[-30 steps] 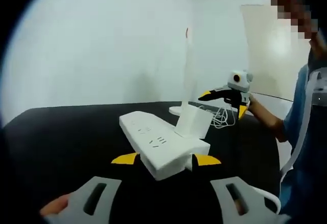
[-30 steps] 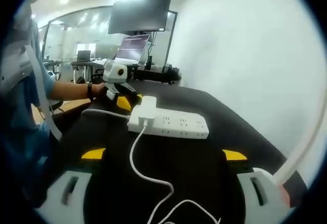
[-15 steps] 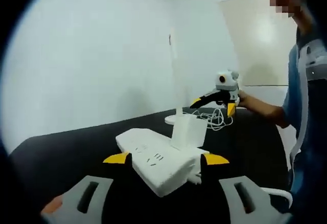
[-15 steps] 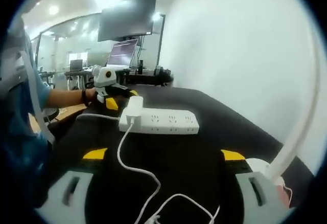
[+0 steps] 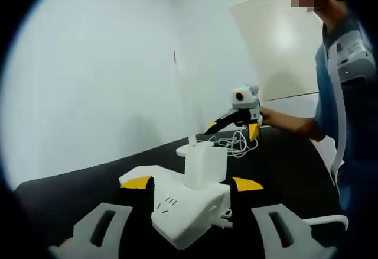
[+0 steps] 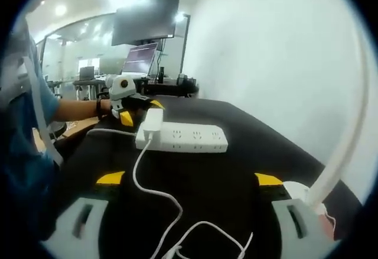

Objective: Insert the desk lamp plug into the socket, turn on the power strip switch, turn on the lamp switch, then turn off the lamp switch, turn off the power strip switch, and remove the plug from the socket.

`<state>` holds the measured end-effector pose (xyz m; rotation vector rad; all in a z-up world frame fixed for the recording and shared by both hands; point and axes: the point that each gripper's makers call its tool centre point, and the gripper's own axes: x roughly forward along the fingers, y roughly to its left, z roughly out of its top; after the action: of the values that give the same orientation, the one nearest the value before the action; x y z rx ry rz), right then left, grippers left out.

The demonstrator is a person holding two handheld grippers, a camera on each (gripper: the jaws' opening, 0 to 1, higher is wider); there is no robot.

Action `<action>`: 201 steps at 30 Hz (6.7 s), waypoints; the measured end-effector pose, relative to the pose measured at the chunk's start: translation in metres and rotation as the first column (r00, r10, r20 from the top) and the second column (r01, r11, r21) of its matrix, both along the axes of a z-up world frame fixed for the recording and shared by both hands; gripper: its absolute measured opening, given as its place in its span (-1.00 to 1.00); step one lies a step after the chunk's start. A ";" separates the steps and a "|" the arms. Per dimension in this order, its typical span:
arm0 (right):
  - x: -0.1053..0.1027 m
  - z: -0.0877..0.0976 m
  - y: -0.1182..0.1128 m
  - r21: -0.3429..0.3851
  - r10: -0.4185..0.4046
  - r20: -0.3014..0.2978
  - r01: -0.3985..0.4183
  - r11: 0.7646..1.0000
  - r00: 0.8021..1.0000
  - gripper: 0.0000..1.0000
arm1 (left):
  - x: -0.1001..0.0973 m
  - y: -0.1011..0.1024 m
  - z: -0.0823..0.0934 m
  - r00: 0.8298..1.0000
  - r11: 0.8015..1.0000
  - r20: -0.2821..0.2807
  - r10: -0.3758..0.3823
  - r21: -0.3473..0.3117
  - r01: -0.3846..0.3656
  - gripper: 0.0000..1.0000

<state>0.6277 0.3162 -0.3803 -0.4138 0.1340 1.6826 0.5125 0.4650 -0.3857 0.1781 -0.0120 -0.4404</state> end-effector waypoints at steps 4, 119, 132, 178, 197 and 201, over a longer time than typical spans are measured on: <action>-0.001 0.000 0.000 -0.003 0.001 0.003 -0.001 1.000 1.000 0.70 | 0.003 -0.003 -0.002 1.000 0.999 0.008 -0.012 0.030 0.011 0.06; -0.073 -0.025 0.061 -0.680 0.103 -0.011 -0.083 0.728 0.995 -0.44 | 0.010 0.007 -0.028 0.998 0.998 -0.035 -0.050 0.022 0.051 0.03; -0.082 -0.038 0.066 -0.699 0.126 0.005 -0.087 0.710 0.992 -0.53 | 0.006 -0.008 -0.024 0.998 0.998 -0.034 -0.050 0.025 0.050 0.03; -0.080 -0.022 0.079 -0.604 0.052 0.009 -0.036 0.796 0.999 -0.88 | 0.006 -0.023 -0.023 0.997 0.994 -0.025 -0.071 0.083 0.073 -0.02; -0.076 -0.028 0.077 -0.537 -0.009 -0.044 -0.016 0.843 0.999 -0.88 | 0.006 -0.026 -0.022 0.997 0.994 -0.019 -0.071 0.081 0.072 -0.03; -0.077 -0.020 0.080 -0.571 0.042 0.039 -0.013 0.821 0.998 -0.88 | 0.006 -0.024 -0.022 0.997 0.994 -0.019 -0.070 0.083 0.071 -0.03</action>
<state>0.5504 0.3960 -0.4006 -0.9118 0.6112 1.6373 0.5185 0.4406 -0.4080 0.2569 0.0164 -0.5132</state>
